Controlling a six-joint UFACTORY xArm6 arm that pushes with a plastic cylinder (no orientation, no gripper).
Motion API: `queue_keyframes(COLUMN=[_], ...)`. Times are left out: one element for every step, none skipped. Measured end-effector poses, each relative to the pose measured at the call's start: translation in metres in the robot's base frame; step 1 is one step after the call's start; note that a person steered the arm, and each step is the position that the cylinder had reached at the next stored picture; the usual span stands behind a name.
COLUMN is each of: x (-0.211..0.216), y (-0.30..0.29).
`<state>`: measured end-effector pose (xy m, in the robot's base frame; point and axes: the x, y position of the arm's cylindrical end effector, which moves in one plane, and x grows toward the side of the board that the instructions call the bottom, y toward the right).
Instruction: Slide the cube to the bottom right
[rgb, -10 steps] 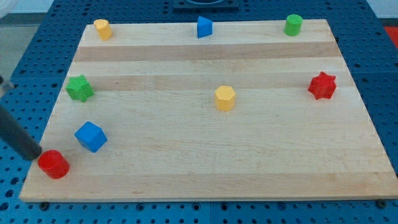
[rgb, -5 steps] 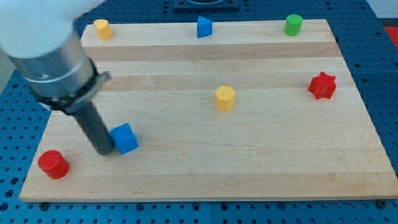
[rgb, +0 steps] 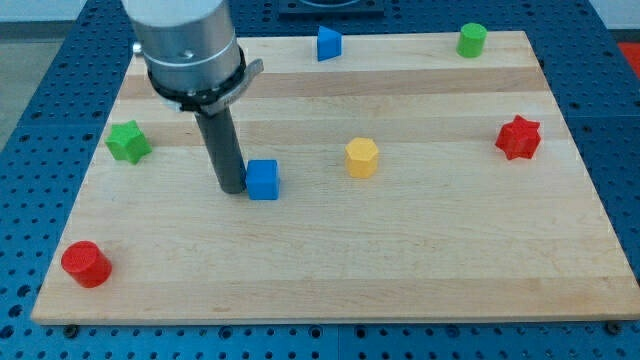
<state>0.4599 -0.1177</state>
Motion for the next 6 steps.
queue_keyframes(x=[-0.003,0.006,0.030,0.040,0.050,0.066], y=[0.016,0.048,0.084,0.118,0.154,0.190])
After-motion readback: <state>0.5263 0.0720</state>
